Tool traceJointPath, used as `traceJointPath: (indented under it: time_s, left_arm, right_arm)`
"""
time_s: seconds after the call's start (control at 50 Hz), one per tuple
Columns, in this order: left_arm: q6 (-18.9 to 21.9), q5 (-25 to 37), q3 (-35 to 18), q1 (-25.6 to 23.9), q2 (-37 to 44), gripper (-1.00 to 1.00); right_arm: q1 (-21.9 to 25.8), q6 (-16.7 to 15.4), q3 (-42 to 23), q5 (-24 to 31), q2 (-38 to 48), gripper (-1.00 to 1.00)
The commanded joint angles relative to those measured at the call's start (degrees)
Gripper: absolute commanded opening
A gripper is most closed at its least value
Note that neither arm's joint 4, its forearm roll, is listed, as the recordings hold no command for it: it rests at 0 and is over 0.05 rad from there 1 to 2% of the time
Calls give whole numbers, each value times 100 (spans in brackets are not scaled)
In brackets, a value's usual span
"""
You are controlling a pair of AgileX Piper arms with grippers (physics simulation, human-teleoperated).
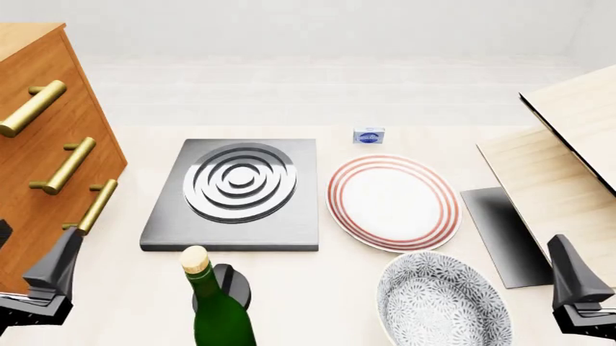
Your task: Turn on the stove.
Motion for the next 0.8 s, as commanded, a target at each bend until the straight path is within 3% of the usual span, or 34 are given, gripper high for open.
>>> traceJointPath:
  time_s: [0.02,0.1,0.16,0.18,0.34,0.36,0.46,0.62,0.8]
  left_arm:
    - [93,-197,-505,-26,1148,100]
    - [-34,-1,-1008,-260,1658,100]
    - [182,142,-1218,-489,1825,100]
    - [85,277,-1337,-612,1724,100]
    - [89,601,-1772,-1128,2317,100]
    - [-91,631,-1829,-1229,2395,100]
    - [-249,759,-2066,-1372,2765,100]
    - [-152,828,-2383,-1339,3408,100]
    - [-455,1171,-2888,-1490,3832,100]
  right_arm:
    - [-1,2,-20,66,-47,100]
    - [-1,-5,-19,72,-58,100]
    - [-1,-4,-23,76,-58,100]
    - [-2,-2,-43,140,-103,100]
    - [-2,-5,-48,155,-114,100]
    - [-2,-5,-48,155,-114,100]
    - [-3,-3,-30,129,-106,100]
    - [-4,-1,-38,139,-106,100]
    - [-4,-3,-74,214,-147,100]
